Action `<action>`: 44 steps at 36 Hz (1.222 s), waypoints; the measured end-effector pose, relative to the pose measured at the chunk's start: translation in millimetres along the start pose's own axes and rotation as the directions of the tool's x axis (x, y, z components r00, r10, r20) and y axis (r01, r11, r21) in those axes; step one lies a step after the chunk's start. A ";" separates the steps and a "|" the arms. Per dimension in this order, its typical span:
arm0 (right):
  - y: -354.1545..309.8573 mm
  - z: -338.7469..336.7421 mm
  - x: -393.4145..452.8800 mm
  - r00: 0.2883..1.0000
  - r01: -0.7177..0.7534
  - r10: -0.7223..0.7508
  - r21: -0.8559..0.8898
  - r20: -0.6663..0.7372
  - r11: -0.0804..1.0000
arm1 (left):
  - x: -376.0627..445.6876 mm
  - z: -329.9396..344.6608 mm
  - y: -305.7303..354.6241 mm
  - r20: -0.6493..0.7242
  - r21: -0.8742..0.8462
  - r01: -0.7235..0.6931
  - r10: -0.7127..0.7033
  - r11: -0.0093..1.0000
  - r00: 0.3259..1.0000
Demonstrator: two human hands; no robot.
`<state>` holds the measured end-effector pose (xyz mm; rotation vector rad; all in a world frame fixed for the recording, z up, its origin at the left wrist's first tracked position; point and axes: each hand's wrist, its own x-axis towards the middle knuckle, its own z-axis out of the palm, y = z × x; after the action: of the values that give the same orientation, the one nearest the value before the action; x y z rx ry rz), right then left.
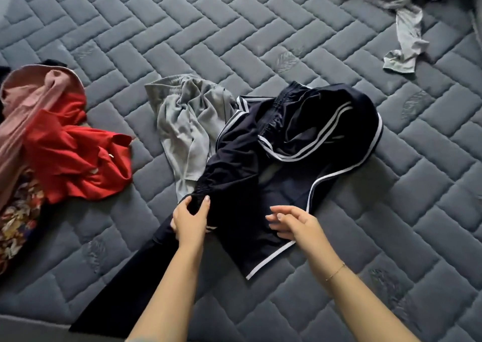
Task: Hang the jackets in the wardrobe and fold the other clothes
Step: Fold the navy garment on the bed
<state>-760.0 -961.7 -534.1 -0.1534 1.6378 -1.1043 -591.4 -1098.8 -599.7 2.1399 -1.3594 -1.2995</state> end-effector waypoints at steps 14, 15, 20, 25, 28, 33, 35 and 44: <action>59.6 29.0 50.1 0.989 -0.009 0.008 -0.003 -0.150 1.000 | 40.0 7.7 -41.7 0.261 0.022 -0.410 0.390 0.912 0.883; 57.6 31.5 49.4 0.987 0.007 -0.006 0.005 -0.159 1.000 | 31.9 1.9 -43.8 0.285 -0.001 -0.416 0.399 0.910 0.872; 45.9 55.2 45.6 0.997 0.031 -0.025 0.089 -0.076 0.996 | -14.8 -23.5 -46.1 0.410 -0.378 -0.129 0.291 0.917 0.864; 61.0 74.5 33.1 0.997 0.036 -0.019 0.247 -0.071 0.968 | -44.0 -31.7 -52.0 0.794 -0.350 0.228 0.159 0.909 0.586; 84.2 75.8 26.4 0.963 0.077 0.014 0.325 -0.270 0.942 | -39.1 -35.1 -55.1 0.851 -0.215 0.199 0.083 0.956 0.519; 132.8 81.5 18.8 0.939 0.017 0.008 0.069 -0.345 0.997 | 7.4 -29.1 -59.2 0.550 -0.169 0.038 0.062 0.985 0.833; 148.0 81.8 24.1 0.935 0.001 -0.091 -0.254 -0.342 0.967 | 27.2 -23.2 -57.2 0.518 -0.183 0.098 0.011 0.978 0.856; 145.1 73.1 27.3 0.911 0.068 -0.201 -0.349 -0.360 0.935 | 43.7 1.1 -50.1 0.806 -0.009 -0.729 0.436 0.685 0.400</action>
<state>-649.7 -939.2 -654.4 -0.2837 2.2000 -0.9981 -557.3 -1109.3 -655.8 0.8990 -2.5620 -1.7608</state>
